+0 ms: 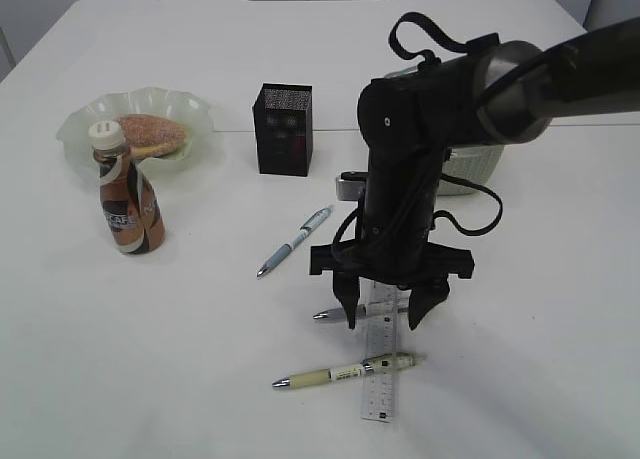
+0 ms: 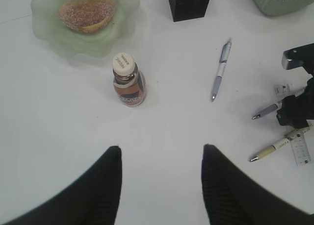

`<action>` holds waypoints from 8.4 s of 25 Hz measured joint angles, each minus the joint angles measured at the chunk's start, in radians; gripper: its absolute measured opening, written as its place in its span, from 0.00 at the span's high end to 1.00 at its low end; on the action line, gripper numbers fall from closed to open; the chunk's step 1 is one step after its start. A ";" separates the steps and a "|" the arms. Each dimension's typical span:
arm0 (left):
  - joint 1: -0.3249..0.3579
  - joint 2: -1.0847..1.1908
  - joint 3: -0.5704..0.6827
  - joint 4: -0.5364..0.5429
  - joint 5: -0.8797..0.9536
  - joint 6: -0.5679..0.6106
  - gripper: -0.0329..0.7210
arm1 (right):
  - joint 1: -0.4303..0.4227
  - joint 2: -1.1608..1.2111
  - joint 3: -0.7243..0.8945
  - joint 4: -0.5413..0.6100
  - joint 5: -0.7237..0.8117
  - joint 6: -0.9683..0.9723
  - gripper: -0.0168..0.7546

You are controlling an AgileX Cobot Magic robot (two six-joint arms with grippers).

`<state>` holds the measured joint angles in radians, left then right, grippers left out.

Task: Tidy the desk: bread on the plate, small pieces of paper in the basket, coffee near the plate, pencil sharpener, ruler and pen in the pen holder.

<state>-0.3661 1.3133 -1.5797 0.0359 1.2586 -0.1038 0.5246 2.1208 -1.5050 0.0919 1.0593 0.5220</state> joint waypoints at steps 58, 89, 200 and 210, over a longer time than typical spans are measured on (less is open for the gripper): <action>0.000 0.005 0.000 0.000 0.000 0.000 0.47 | 0.000 0.061 -0.167 0.019 0.142 -0.172 0.62; 0.000 0.043 0.000 -0.010 0.000 0.000 0.48 | 0.008 -0.224 -0.155 -0.103 0.049 -0.343 0.62; 0.000 0.061 0.000 0.045 -0.017 0.000 0.54 | -0.116 0.239 -0.441 -0.305 -1.282 -0.399 0.62; 0.000 0.061 0.000 0.046 -0.017 0.000 0.55 | -0.117 0.333 -0.559 -0.283 -1.282 -0.399 0.62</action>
<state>-0.3661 1.3740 -1.5797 0.0822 1.2419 -0.1038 0.4073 2.4540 -2.0640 -0.1915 -0.2224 0.1227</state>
